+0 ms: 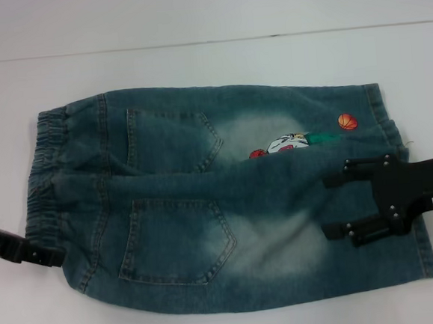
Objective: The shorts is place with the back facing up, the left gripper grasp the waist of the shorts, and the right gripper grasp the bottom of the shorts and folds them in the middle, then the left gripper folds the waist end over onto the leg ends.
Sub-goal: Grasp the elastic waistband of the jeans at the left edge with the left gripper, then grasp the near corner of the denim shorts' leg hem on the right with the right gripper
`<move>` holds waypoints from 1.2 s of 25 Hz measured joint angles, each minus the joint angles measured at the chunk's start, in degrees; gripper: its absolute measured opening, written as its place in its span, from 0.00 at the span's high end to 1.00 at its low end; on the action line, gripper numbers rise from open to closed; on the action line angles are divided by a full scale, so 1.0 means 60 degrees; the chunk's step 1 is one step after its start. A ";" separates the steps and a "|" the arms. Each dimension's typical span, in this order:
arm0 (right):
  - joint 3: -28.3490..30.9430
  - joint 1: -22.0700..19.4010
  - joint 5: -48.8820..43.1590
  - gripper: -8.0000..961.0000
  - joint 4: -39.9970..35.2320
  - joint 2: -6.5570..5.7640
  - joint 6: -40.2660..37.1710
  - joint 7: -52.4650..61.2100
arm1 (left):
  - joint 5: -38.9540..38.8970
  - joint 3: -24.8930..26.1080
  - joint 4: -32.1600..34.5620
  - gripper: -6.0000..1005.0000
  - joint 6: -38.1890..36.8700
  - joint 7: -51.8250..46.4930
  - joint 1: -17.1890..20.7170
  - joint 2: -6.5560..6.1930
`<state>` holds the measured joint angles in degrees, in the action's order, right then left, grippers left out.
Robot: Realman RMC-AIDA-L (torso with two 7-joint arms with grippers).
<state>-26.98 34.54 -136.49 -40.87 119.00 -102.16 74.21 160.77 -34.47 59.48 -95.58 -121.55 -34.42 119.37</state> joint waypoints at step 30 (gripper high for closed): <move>0.0047 0.0043 0.0122 0.02 -0.0044 -0.0227 -0.0353 0.0486 | -0.0131 -0.0096 -0.0018 0.97 0.0151 -0.0053 -0.0036 -0.0004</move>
<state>-26.69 34.80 -135.75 -41.14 117.64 -104.27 77.12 159.98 -35.04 59.37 -94.67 -121.87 -34.63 119.35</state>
